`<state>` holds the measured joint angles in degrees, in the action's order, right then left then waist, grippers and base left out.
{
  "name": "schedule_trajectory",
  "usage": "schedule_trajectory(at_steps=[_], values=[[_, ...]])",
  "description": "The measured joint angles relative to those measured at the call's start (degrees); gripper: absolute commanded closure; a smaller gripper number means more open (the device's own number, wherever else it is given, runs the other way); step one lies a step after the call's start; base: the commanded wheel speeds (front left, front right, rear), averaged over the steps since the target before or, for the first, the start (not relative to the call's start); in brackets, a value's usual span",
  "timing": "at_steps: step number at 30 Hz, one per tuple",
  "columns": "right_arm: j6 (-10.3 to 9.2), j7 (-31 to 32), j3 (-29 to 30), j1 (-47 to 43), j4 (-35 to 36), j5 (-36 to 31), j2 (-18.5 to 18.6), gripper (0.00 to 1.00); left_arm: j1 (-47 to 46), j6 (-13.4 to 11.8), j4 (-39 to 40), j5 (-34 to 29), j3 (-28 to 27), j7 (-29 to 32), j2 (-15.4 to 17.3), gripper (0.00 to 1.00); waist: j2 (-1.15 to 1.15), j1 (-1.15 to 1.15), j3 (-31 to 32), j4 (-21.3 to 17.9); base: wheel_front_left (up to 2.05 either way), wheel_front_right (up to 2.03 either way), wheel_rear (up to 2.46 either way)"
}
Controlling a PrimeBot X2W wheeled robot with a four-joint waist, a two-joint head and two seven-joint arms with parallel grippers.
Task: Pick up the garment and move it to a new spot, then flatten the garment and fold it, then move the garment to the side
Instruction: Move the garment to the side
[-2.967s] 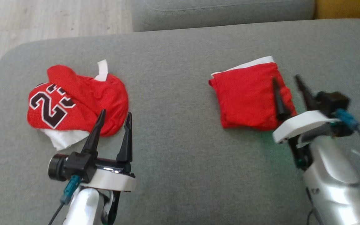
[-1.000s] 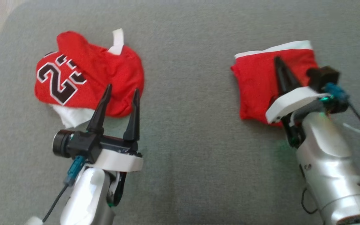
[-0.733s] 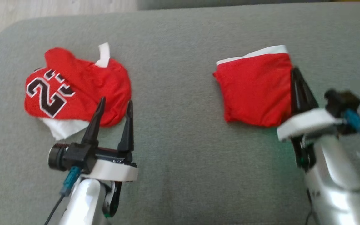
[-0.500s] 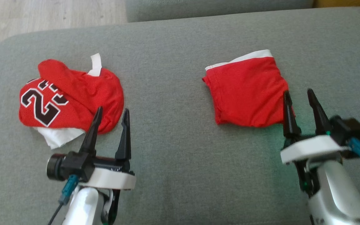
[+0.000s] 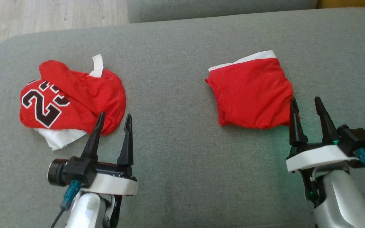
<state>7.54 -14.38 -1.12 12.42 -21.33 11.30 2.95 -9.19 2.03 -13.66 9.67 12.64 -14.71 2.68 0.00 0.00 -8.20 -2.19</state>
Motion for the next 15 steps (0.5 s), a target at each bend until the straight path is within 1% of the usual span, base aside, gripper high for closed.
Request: schedule_trajectory(at_steps=[5,7,9,13,15], values=[[0.00,1.0,2.5,3.7,-2.5,-2.4,-0.2,0.00,-0.2,0.0,0.0,0.0,0.2,0.0,0.0,0.00,0.00,0.00,-1.6,0.8,0.00,0.00,0.00],[0.00,2.9,3.9,6.6,-4.3,0.2,-0.2,0.00,-0.5,0.0,0.0,0.0,0.2,0.0,0.0,0.00,0.00,0.00,-2.4,1.2,0.00,0.00,0.00],[0.00,3.9,4.6,8.1,-5.3,0.6,-0.2,0.00,-0.7,0.0,0.0,0.0,0.2,0.0,0.0,0.00,0.00,0.00,-2.9,1.4,0.00,0.00,0.00],[0.00,8.0,8.3,13.4,-10.8,-2.4,-0.2,0.00,-2.5,0.3,0.0,0.0,0.5,0.0,0.0,0.00,0.00,0.01,-4.5,2.3,0.00,0.00,0.00],[0.00,10.5,10.1,15.6,-14.0,-2.8,-0.1,0.00,-3.3,0.3,-0.1,0.0,0.6,0.0,0.0,0.00,0.00,0.01,-5.2,3.0,0.00,0.00,0.00]])
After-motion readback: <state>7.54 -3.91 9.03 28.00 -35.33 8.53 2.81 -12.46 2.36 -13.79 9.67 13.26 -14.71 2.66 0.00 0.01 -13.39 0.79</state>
